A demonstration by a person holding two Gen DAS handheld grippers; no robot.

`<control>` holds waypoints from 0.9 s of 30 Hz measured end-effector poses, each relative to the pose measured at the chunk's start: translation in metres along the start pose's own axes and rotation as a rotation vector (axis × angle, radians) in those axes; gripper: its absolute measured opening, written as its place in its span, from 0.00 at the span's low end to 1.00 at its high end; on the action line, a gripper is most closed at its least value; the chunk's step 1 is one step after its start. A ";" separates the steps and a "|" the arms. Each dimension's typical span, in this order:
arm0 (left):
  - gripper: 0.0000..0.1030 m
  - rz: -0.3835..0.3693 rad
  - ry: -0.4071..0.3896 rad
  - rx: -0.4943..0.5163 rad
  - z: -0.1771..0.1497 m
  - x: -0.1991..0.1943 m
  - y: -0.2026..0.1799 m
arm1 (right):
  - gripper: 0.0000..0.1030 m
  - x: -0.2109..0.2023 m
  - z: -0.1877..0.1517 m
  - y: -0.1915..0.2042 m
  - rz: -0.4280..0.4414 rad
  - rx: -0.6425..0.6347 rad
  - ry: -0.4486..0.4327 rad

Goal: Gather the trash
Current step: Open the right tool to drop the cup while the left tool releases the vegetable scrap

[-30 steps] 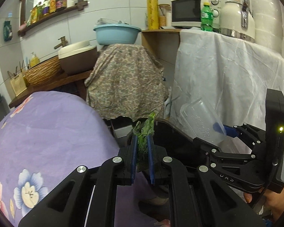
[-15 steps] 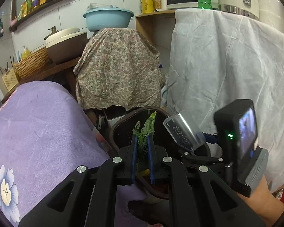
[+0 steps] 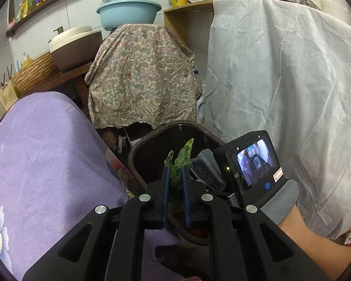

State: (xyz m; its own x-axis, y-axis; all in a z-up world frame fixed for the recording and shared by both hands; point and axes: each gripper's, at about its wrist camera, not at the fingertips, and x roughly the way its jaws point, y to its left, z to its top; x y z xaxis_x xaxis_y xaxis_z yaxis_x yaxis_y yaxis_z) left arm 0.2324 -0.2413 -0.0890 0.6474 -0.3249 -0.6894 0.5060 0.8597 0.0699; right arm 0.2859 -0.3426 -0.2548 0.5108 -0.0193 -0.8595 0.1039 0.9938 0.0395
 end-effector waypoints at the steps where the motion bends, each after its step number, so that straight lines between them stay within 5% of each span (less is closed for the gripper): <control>1: 0.11 -0.001 0.002 -0.001 0.000 0.002 0.000 | 0.59 0.002 0.000 0.000 -0.002 -0.001 0.004; 16: 0.11 -0.004 0.038 0.003 -0.002 0.023 -0.003 | 0.69 0.008 -0.006 -0.001 -0.005 -0.009 0.007; 27: 0.11 -0.109 0.063 0.030 0.016 0.053 -0.023 | 0.69 -0.034 -0.017 -0.019 -0.033 0.014 -0.063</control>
State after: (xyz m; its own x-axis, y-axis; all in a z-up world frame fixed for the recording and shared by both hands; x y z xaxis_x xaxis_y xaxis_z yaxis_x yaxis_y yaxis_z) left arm 0.2642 -0.2846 -0.1152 0.5509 -0.3898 -0.7380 0.5887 0.8082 0.0125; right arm 0.2522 -0.3588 -0.2347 0.5594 -0.0595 -0.8268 0.1334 0.9909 0.0190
